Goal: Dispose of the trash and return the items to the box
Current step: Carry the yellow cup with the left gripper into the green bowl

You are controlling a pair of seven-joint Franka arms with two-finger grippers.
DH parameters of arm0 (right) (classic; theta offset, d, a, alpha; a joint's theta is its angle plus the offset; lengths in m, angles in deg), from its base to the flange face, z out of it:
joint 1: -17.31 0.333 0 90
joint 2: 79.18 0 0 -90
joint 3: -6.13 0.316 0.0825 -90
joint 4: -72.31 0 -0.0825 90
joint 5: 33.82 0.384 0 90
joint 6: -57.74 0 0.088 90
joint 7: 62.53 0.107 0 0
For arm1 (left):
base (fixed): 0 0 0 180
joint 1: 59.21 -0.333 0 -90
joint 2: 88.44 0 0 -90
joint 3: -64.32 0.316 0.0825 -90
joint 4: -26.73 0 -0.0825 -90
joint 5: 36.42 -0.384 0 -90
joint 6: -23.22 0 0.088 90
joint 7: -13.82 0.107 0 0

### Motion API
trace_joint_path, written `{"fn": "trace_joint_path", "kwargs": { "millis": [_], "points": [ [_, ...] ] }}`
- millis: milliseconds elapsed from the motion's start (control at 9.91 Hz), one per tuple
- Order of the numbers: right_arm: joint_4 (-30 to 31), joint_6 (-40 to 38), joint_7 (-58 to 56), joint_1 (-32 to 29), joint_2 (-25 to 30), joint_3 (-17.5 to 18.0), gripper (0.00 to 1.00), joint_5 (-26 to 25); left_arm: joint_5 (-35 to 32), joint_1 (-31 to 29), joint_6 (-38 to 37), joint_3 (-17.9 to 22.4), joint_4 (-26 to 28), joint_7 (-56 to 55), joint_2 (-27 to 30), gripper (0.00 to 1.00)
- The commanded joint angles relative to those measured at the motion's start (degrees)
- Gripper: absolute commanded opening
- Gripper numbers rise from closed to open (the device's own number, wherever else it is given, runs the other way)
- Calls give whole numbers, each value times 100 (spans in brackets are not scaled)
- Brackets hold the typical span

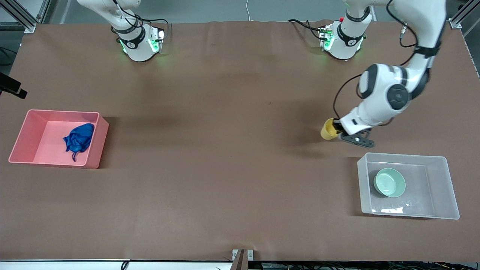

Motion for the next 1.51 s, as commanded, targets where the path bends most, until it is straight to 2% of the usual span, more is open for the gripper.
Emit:
{"fn": "trace_joint_path", "kwargs": {
  "millis": [0,202,303,505,606,908,1009,1110,1211,1413],
  "points": [
    [187,100,34,-12,164,17,100,-57,-38,-42,-633,631,-1216,635,-572,0],
    [187,92,16,-248,164,35,100,197,-29,-33,-642,1202,-2479,690,-1421,0],
    [135,57,7,-258,164,35,100,198,-20,-42,-642,1327,-3016,681,-1870,0],
    [117,57,7,-258,164,35,100,198,-29,-86,-599,1556,-3722,690,-2662,0],
    [91,48,7,-232,155,35,100,198,-3,-103,-572,1705,-3908,690,-2953,0],
    [30,57,7,-188,147,35,100,180,67,-182,-108,1715,-3892,707,-3288,1],
    [-41,57,7,-188,138,35,100,180,102,-182,33,1715,-3875,699,-3359,13],
    [-41,65,7,-197,112,35,100,198,181,-182,52,1715,-3874,699,-3351,74],
    [-41,48,7,-232,111,52,100,198,191,-200,52,1707,-3883,707,-3264,100],
    [-59,39,7,-258,77,70,100,198,200,-165,-35,1698,-3857,611,-2686,100]
  ]
}}
